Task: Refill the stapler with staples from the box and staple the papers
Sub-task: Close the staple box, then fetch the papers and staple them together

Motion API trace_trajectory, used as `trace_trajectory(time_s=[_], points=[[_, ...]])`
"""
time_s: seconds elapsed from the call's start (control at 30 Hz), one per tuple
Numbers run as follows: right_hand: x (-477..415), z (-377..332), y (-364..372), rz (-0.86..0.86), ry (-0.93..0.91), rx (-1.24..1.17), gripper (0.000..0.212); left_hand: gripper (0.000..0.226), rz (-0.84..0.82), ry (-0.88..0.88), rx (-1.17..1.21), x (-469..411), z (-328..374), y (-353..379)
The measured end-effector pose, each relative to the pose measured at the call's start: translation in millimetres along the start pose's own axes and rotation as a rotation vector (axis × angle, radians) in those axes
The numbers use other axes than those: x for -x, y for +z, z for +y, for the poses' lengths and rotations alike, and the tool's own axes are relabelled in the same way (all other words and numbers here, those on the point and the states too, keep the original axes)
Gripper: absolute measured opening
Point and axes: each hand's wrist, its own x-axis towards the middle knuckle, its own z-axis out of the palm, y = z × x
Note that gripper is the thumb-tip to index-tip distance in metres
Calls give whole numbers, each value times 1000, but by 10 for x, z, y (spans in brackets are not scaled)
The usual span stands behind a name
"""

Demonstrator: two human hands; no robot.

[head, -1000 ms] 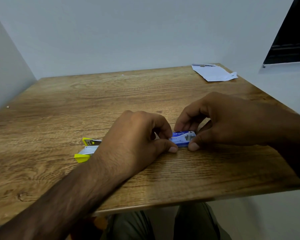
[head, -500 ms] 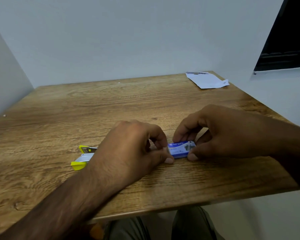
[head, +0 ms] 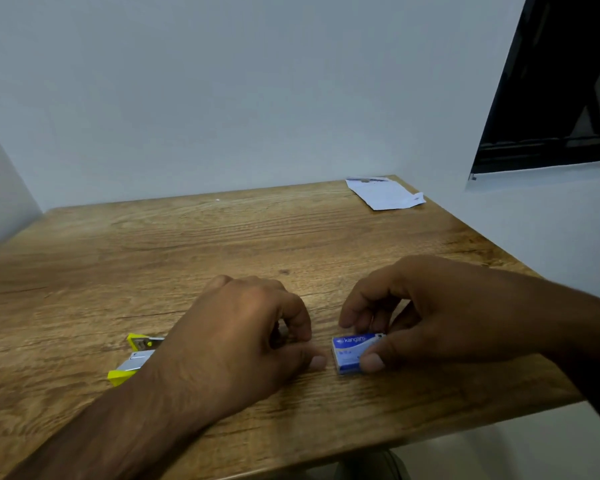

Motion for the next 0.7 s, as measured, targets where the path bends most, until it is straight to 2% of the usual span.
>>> trace_trajectory(time_s=[0.27, 0.33, 0.4, 0.5, 0.6, 0.7], points=[[-165, 45, -129, -12, 34, 29, 31, 29, -109, 37, -84, -214, 67, -44], [-233, 106, -206, 10, 63, 35, 31, 19, -152, 36, -106, -356, 87, -67], [-306, 191, -316, 84, 91, 35, 35, 8, -180, 34, -122, -533, 94, -84], [-445, 359, -497, 213, 116, -97, 24, 11, -164, 19, -103, -820, 83, -54], [-655, 561, -661, 358, 166, -108, 19, 9, -121, 5, -72, -1130, 53, 44], [-873, 779, -773, 419, 255, -38, 25, 24, -63, 6, -64, -1424, 45, 190]])
